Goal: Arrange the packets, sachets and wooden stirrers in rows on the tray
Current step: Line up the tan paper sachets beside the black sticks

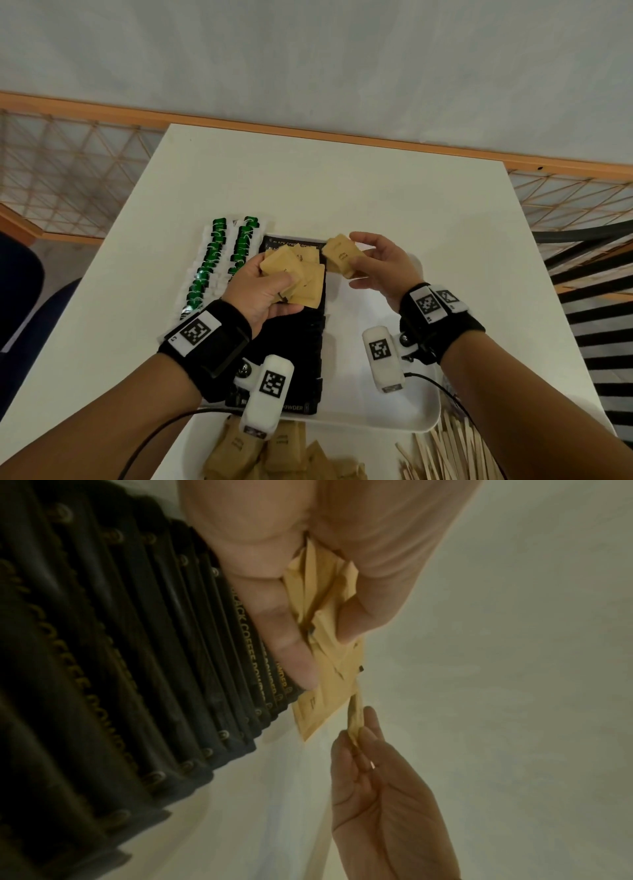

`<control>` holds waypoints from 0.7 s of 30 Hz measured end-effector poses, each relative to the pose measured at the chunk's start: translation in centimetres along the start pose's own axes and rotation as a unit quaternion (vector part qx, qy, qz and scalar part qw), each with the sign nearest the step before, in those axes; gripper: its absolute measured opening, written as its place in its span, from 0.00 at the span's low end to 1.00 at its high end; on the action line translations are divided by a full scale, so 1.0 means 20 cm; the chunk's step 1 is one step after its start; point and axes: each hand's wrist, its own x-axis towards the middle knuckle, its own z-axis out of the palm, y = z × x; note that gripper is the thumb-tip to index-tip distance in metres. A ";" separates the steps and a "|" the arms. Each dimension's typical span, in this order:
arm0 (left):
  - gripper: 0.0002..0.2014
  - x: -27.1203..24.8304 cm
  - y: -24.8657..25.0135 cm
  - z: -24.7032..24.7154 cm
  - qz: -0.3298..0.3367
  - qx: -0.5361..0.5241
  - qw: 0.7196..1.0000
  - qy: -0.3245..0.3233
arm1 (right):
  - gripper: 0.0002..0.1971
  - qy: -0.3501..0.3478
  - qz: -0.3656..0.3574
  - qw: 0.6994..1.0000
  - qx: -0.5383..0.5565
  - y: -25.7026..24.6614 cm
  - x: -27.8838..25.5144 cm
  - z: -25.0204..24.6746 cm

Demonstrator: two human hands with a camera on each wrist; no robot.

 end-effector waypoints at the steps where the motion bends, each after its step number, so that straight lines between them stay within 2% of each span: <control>1: 0.15 0.00 -0.01 0.01 0.000 0.004 1.000 -0.001 | 0.18 -0.014 0.003 1.000 0.019 0.01 0.00 0.01; 3: 0.15 0.00 -0.02 0.02 -0.003 0.008 1.000 -0.005 | 0.18 -0.036 0.010 0.999 0.021 0.02 0.00 0.02; 6: 0.14 0.01 -0.02 0.02 -0.002 0.012 1.000 -0.010 | 0.10 -0.037 0.002 0.998 -0.042 0.01 -0.01 0.04; 8: 0.14 0.01 -0.02 0.01 -0.001 0.014 1.000 -0.011 | 0.04 -0.024 -0.015 0.996 -0.088 0.01 -0.01 0.04; 13: 0.15 0.03 -0.01 0.00 0.000 0.006 1.000 -0.003 | 0.02 0.041 -0.033 0.989 -0.139 0.01 0.02 -0.04; 15: 0.14 0.02 -0.01 -0.01 0.000 0.008 1.000 -0.004 | 0.07 0.057 -0.030 0.992 -0.113 0.01 0.04 -0.06; 18: 0.14 0.02 -0.01 -0.02 0.000 0.009 1.000 -0.007 | 0.15 0.039 -0.030 0.995 -0.085 0.02 0.03 -0.07; 21: 0.13 0.02 0.00 -0.01 0.000 0.010 1.000 -0.009 | 0.16 0.037 -0.038 0.998 -0.018 -0.02 0.01 -0.08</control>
